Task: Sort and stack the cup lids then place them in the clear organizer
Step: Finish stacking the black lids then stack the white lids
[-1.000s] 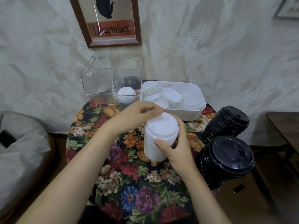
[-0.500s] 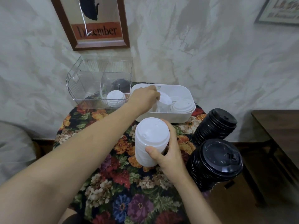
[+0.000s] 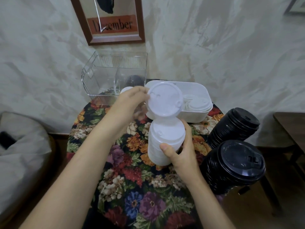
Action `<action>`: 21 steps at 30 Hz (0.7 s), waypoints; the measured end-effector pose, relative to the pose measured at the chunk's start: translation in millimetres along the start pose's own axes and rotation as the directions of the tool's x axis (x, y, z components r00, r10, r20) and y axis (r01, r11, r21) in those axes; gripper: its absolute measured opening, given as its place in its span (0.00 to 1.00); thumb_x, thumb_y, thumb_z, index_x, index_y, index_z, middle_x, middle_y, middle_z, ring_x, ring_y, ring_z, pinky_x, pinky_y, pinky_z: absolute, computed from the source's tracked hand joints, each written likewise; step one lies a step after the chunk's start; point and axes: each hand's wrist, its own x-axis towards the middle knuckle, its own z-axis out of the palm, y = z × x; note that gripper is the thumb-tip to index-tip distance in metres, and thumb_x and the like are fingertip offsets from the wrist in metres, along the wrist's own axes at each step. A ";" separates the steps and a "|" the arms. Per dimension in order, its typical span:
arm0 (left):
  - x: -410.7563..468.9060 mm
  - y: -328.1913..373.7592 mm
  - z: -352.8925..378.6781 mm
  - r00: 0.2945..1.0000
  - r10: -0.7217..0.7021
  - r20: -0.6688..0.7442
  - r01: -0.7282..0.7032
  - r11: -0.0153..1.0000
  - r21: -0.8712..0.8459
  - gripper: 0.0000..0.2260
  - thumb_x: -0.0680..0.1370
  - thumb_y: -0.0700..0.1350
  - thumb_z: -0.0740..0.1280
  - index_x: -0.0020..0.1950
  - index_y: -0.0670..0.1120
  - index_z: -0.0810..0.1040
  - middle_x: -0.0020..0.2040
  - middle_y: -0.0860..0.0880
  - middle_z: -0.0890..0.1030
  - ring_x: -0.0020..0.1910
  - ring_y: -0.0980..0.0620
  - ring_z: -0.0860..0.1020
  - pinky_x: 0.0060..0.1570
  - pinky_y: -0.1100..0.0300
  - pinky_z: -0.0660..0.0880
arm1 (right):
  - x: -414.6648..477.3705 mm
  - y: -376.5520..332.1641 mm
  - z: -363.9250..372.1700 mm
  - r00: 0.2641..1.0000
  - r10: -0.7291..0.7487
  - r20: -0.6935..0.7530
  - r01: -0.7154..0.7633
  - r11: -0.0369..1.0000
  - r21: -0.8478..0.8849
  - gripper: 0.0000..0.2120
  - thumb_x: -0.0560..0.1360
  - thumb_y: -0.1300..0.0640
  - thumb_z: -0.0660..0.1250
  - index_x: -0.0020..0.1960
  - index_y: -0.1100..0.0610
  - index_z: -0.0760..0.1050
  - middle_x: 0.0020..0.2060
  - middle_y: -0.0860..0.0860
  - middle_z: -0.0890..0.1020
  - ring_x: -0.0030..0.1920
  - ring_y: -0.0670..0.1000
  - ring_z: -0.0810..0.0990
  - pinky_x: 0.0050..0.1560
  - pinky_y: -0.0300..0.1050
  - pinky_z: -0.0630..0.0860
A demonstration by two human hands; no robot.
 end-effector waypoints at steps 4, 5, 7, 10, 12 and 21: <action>-6.3 -7.6 1.0 1.000 -0.017 -0.022 0.020 0.985 0.170 0.10 0.83 0.40 0.62 0.59 0.47 0.81 0.27 0.59 0.72 0.28 0.54 0.68 0.32 0.58 0.65 | -1.1 -1.5 2.2 1.000 -0.009 -0.007 0.009 1.000 0.008 0.46 0.66 0.27 0.74 0.77 0.42 0.62 0.70 0.36 0.74 0.72 0.43 0.74 0.65 0.36 0.73; -7.4 -7.7 1.3 1.000 -0.001 -0.016 0.004 0.979 0.205 0.10 0.83 0.40 0.62 0.60 0.48 0.81 0.26 0.60 0.71 0.28 0.56 0.68 0.33 0.58 0.65 | -1.3 -1.9 2.4 1.000 -0.016 -0.010 0.016 1.000 0.002 0.46 0.66 0.26 0.74 0.77 0.42 0.62 0.70 0.35 0.74 0.72 0.42 0.73 0.65 0.35 0.73; -10.7 -6.4 3.4 1.000 0.021 0.005 -0.021 0.958 0.286 0.10 0.84 0.41 0.62 0.60 0.49 0.81 0.27 0.63 0.74 0.27 0.62 0.71 0.33 0.63 0.66 | -1.7 -2.9 2.5 1.000 -0.027 -0.014 0.027 1.000 -0.009 0.46 0.65 0.25 0.73 0.76 0.41 0.61 0.69 0.32 0.73 0.72 0.39 0.72 0.65 0.32 0.71; -16.4 -6.8 7.0 0.998 0.038 0.059 -0.054 0.951 0.303 0.08 0.85 0.42 0.63 0.60 0.50 0.81 0.31 0.62 0.77 0.27 0.64 0.72 0.30 0.71 0.66 | -1.5 -5.3 2.4 0.999 -0.033 -0.005 0.033 0.999 -0.011 0.45 0.65 0.25 0.73 0.75 0.38 0.60 0.68 0.27 0.72 0.71 0.35 0.71 0.63 0.28 0.70; -18.7 -9.2 8.4 0.995 0.056 0.079 -0.078 0.948 0.310 0.08 0.84 0.44 0.64 0.60 0.51 0.81 0.34 0.54 0.74 0.27 0.61 0.68 0.30 0.68 0.64 | -1.6 -5.7 2.0 0.999 -0.033 0.002 0.033 0.999 -0.011 0.45 0.65 0.25 0.73 0.76 0.38 0.60 0.68 0.28 0.72 0.71 0.36 0.71 0.63 0.28 0.70; -24.0 -16.6 12.5 0.998 0.063 -0.003 -0.060 0.968 0.242 0.11 0.85 0.39 0.62 0.62 0.44 0.83 0.30 0.64 0.80 0.31 0.68 0.76 0.35 0.75 0.69 | -1.9 -8.0 0.2 1.000 -0.019 0.018 0.019 1.000 0.005 0.46 0.66 0.27 0.74 0.77 0.43 0.61 0.68 0.29 0.73 0.71 0.36 0.72 0.63 0.27 0.70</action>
